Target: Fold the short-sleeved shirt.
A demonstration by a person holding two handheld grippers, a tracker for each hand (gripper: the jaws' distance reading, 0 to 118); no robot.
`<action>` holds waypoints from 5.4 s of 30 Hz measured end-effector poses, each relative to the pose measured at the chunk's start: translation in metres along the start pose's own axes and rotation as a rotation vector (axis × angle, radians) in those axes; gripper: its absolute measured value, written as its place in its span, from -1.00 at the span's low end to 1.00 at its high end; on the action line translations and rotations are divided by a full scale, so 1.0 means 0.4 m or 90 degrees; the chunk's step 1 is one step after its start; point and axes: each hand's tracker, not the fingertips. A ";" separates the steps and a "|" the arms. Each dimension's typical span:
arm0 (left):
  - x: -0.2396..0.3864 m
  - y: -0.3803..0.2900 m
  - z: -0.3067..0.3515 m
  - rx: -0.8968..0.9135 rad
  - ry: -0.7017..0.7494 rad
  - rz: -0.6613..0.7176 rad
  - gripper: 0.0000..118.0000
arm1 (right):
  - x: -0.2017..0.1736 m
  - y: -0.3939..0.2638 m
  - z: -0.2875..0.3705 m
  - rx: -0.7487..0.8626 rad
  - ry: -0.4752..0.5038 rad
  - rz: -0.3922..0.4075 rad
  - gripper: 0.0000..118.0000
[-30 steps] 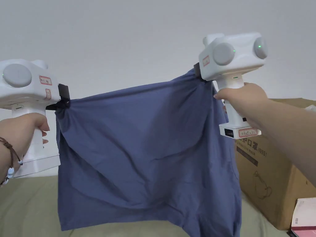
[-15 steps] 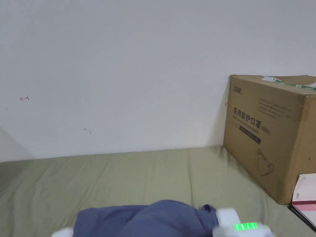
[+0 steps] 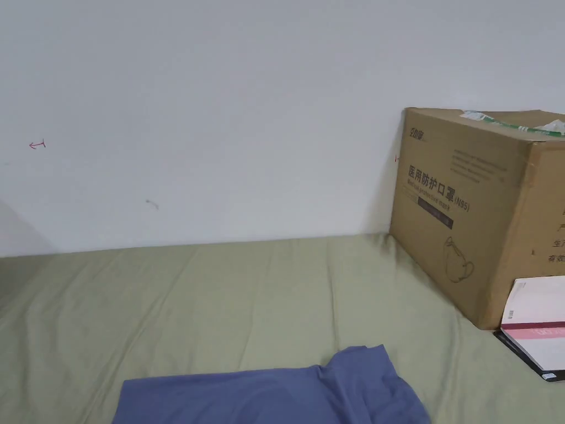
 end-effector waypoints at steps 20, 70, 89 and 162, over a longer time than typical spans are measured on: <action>0.151 0.118 0.237 0.443 -0.097 -0.030 0.80 | -0.061 0.184 0.195 0.393 -0.001 -0.021 0.73; -0.087 0.818 -0.430 0.050 0.108 -0.165 -0.97 | 0.204 0.698 -0.313 0.170 0.095 -0.118 -0.82; -0.083 0.732 -0.345 0.027 0.102 -0.131 -0.97 | 0.261 0.828 -0.696 -0.089 -0.043 -0.017 -0.85; -0.106 0.212 -0.250 -0.076 0.028 -0.171 -0.97 | 0.290 0.200 -0.266 -0.159 0.019 0.125 -0.85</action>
